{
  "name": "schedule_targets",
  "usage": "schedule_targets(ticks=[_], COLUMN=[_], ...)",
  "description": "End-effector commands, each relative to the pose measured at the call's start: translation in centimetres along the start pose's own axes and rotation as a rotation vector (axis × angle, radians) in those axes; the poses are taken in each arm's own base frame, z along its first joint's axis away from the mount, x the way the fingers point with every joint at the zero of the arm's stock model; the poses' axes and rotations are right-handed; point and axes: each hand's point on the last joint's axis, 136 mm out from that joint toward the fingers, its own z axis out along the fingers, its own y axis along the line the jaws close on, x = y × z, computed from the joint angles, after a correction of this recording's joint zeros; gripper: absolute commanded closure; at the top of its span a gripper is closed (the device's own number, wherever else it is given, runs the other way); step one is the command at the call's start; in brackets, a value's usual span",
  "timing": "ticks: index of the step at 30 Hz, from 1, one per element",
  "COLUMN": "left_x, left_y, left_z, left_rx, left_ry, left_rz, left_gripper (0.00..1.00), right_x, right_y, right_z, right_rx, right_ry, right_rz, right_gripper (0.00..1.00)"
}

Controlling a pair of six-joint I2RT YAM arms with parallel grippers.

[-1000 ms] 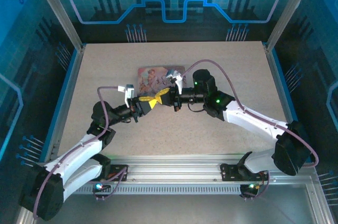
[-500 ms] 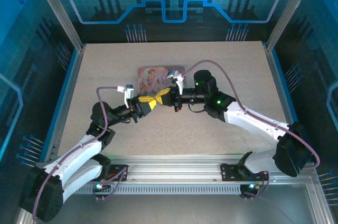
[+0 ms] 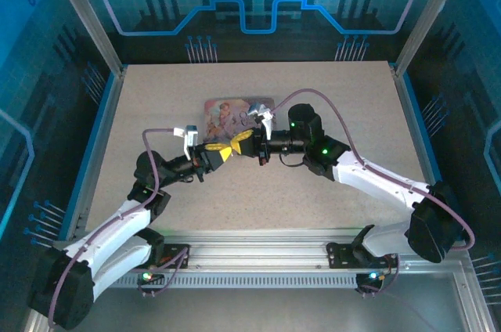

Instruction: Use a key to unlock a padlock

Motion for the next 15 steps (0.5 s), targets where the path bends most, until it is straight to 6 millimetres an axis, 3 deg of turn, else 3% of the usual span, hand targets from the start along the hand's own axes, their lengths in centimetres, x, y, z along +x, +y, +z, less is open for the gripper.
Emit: schedule_targets(ticks=[1, 5, 11, 15], left_x=[-0.4, -0.4, 0.9, 1.8], left_y=[-0.8, -0.9, 0.9, 1.6], left_z=[0.0, -0.2, -0.8, -2.1], left_rx=[0.025, 0.02, -0.112, -0.211], left_ry=[-0.003, -0.005, 0.069, 0.122], left_rz=[0.028, 0.036, 0.047, 0.094], left_gripper=[1.0, 1.0, 1.0, 1.0], right_x=[-0.9, -0.9, -0.6, 0.2], right_y=[1.1, 0.6, -1.4, -3.6], right_z=[-0.3, -0.3, -1.0, -2.2], right_rx=[-0.023, -0.001, 0.117, 0.245], right_ry=[-0.036, -0.036, -0.028, -0.027], right_rz=[-0.024, -0.008, 0.078, 0.159], right_gripper=[1.0, 1.0, 0.5, 0.39])
